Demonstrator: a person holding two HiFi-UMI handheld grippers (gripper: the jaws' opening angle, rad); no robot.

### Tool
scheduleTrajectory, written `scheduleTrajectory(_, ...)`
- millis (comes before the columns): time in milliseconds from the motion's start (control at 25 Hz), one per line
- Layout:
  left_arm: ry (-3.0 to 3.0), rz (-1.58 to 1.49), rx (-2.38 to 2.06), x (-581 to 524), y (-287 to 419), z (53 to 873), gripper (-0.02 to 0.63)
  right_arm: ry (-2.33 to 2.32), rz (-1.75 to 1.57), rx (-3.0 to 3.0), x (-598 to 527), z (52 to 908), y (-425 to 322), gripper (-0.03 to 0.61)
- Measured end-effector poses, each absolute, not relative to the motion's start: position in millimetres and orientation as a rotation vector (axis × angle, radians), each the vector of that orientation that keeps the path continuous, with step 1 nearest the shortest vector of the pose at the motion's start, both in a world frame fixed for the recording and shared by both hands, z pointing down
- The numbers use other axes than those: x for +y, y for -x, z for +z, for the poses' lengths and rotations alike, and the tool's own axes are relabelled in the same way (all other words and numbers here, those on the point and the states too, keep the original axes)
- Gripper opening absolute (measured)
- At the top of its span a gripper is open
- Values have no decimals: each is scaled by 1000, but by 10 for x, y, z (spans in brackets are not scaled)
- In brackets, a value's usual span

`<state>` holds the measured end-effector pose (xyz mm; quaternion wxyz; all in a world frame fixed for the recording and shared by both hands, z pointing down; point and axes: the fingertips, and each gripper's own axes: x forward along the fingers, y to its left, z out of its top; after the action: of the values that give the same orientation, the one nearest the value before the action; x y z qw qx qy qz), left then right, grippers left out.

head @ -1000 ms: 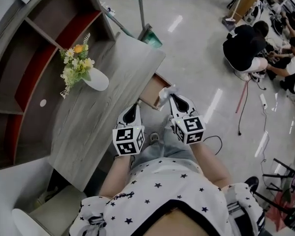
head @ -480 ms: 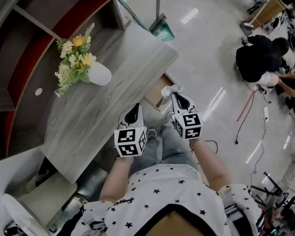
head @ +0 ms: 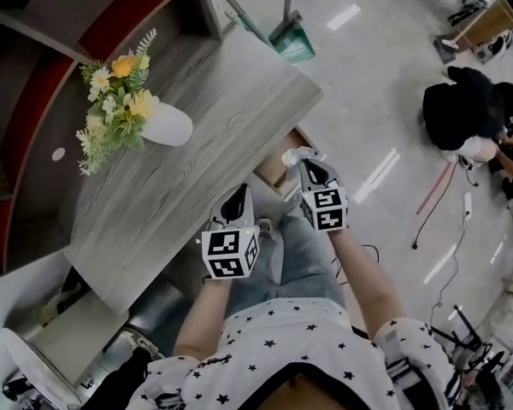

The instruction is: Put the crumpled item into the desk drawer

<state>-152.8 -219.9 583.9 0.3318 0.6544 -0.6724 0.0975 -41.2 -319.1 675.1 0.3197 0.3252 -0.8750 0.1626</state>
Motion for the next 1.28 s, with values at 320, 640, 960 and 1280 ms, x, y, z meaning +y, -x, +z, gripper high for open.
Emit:
scheduleTrajectory(320,-1677,271,-1738,-2205,1501,6084,12,-750,396,-2200,-3221,7373,496,-6)
scheduleTrajectory(640,-1655,289,-1724,-2159,1485,6242,12,-684,376,-2114,-3177,7808,510,-6)
scheduleTrajectory(960,-1655,297,-1717,-2112,1502,6265,12,-668,358,-2084,-3153,7919,534,0)
scheduleTrajectory(1280,-1693,291,-1706,-2110,1449,6140,12,-678,358,-2102,-3095,7777,564,66)
